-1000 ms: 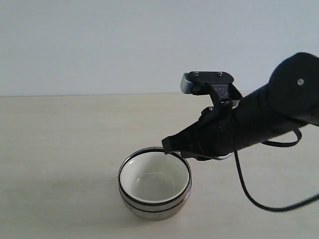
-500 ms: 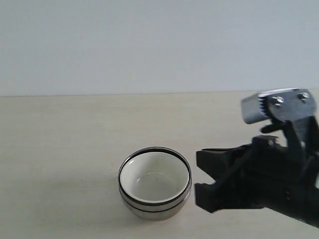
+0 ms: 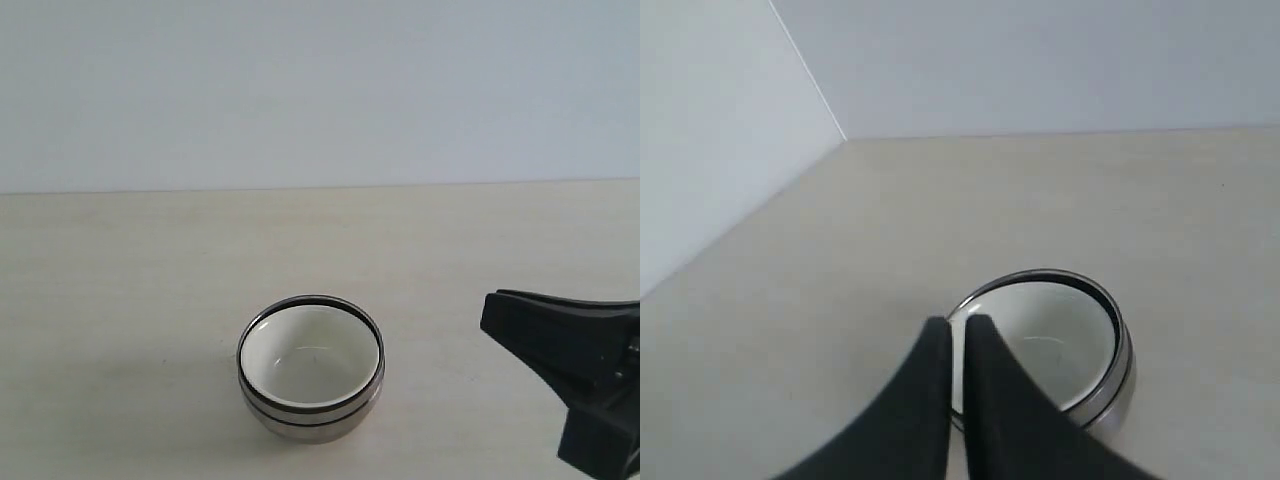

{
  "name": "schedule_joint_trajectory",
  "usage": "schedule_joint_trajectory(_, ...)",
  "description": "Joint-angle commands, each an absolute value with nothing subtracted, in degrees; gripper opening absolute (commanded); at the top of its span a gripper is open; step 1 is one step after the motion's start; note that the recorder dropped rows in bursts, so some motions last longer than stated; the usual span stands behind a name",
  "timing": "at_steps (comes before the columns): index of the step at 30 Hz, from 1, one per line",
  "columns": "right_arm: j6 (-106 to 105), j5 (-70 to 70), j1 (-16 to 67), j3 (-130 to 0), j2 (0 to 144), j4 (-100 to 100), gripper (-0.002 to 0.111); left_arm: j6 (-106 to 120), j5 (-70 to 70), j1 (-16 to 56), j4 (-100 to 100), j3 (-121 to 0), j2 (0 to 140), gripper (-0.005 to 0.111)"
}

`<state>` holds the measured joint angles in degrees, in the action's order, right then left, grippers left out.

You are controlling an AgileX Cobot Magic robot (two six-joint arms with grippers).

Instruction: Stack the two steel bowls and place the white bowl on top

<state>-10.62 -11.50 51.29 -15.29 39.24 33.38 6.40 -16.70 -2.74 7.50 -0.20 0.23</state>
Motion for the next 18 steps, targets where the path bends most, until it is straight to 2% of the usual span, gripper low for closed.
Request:
schedule_joint_trajectory(1,-10.6,-11.8,51.3,-15.0,37.9,33.3,0.0,5.9,-16.3,-2.9,7.9,0.0,0.0,0.004)
schedule_joint_trajectory(9,-11.3,-12.4,51.3,-15.0,37.9,33.3,0.0,5.9,-16.3,-2.9,7.9,0.0,0.0,0.004)
schedule_joint_trajectory(12,-18.6,-11.9,50.7,-15.0,37.7,33.3,0.0,5.9,-16.3,-2.9,7.9,0.0,0.0,0.004)
schedule_joint_trajectory(14,-22.4,-8.7,47.4,-14.7,36.3,33.3,0.0,5.9,-16.3,-2.9,7.9,0.0,0.0,0.004)
schedule_joint_trajectory(18,-22.5,0.0,35.2,-13.2,31.2,33.3,0.0,5.9,-16.3,-2.9,7.9,0.0,0.0,0.004)
